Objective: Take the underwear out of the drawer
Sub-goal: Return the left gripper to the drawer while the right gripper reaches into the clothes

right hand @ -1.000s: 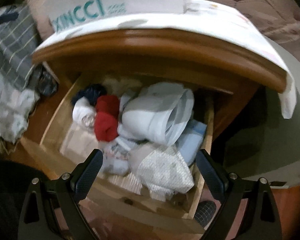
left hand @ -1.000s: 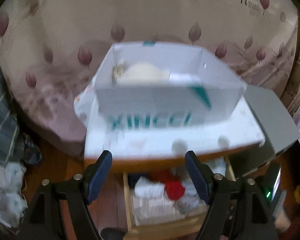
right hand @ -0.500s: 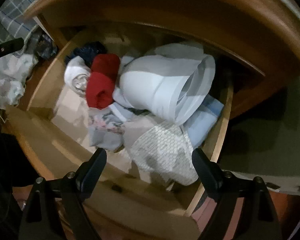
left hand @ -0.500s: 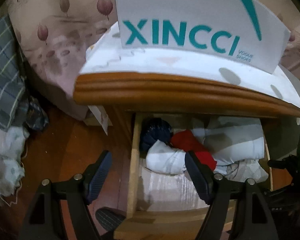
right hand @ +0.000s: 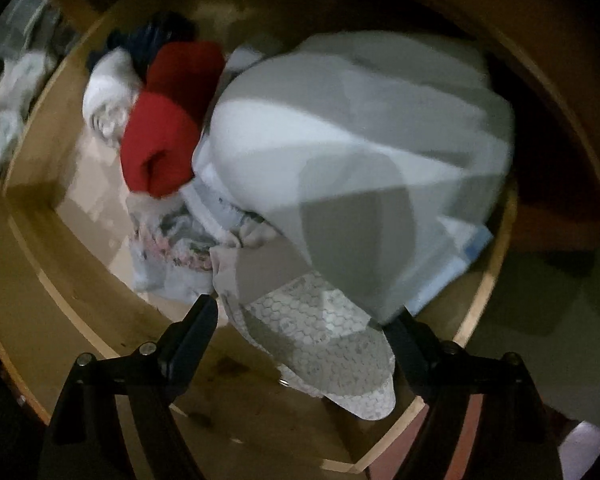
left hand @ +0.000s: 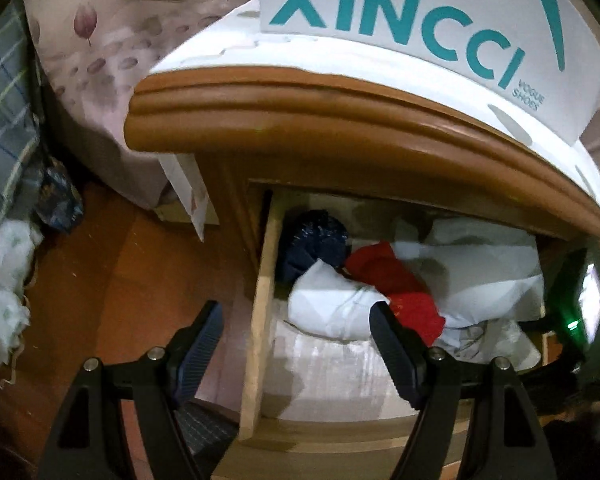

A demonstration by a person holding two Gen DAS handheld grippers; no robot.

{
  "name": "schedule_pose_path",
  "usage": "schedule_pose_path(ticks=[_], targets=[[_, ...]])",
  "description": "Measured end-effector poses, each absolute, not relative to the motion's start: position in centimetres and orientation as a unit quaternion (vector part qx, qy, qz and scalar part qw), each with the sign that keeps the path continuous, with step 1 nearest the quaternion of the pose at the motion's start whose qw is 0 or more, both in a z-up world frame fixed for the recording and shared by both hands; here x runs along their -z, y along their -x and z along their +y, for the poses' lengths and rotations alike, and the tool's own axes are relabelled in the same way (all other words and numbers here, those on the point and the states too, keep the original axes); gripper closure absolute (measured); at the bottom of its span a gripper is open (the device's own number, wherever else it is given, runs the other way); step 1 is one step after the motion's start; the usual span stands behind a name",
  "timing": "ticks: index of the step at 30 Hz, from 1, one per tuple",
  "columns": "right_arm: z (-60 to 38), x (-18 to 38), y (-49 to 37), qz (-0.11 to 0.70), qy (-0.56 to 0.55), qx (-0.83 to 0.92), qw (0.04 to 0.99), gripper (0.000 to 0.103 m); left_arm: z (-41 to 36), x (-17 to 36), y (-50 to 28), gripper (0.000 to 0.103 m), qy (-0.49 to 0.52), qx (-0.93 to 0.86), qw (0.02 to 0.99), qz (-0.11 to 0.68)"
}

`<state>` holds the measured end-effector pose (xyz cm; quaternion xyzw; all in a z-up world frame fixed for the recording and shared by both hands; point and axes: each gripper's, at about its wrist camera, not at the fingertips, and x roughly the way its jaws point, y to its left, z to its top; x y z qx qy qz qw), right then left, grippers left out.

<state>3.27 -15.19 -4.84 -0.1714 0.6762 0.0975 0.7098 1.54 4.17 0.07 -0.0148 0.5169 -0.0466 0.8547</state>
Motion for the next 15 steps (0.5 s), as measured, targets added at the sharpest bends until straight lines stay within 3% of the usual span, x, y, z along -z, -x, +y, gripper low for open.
schedule_pose_path(ticks=[12,15], targets=[[-11.5,7.5,-4.9,0.694,0.290,-0.112,0.650,0.018,3.4,0.8,-1.5,0.026,0.017,0.063,0.847,0.528],[-10.9,8.2,-5.1,0.691,0.308,-0.111,0.644,0.012,3.5,1.1,-1.6,0.026,0.021,0.064,0.841,0.537]])
